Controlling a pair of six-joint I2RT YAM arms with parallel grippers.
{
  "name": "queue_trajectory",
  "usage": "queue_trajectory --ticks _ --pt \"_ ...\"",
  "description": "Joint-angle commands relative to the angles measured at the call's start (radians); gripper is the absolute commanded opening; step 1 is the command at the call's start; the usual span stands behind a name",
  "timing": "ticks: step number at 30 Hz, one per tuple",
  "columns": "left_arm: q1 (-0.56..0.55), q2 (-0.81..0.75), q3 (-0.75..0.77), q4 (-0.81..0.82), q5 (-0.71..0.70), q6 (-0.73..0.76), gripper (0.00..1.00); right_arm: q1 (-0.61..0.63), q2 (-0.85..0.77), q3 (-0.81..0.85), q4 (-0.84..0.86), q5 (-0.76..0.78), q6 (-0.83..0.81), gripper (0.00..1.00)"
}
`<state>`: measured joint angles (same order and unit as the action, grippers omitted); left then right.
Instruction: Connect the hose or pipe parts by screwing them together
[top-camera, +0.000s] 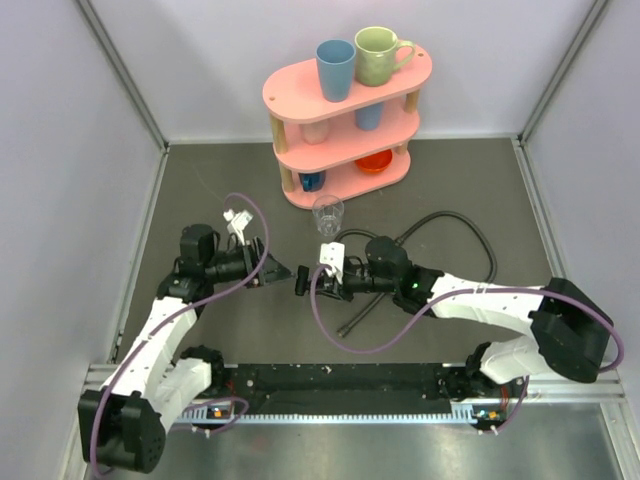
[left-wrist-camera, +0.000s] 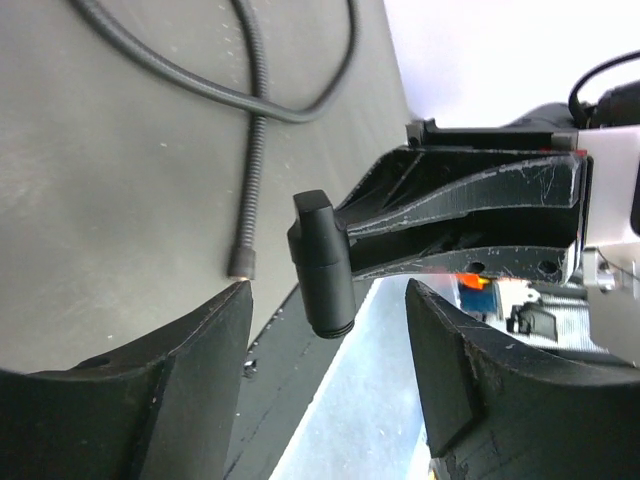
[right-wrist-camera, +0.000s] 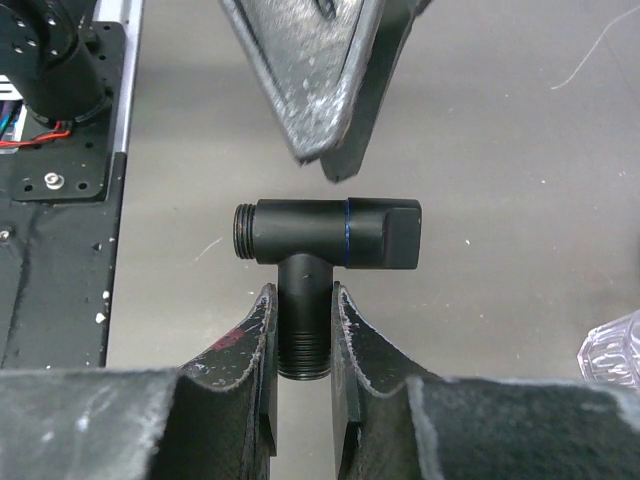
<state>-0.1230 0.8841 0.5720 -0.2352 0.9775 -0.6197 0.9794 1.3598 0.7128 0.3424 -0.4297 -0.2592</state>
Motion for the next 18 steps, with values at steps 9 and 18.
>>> queue_trajectory --ticks 9,18 --pt "-0.141 0.055 0.008 0.094 0.046 -0.072 0.60 0.005 -0.059 0.043 -0.017 -0.067 -0.008 0.00" --pt "-0.145 0.093 -0.001 0.073 0.038 -0.057 0.58 0.005 -0.073 0.034 -0.011 -0.063 -0.012 0.00"
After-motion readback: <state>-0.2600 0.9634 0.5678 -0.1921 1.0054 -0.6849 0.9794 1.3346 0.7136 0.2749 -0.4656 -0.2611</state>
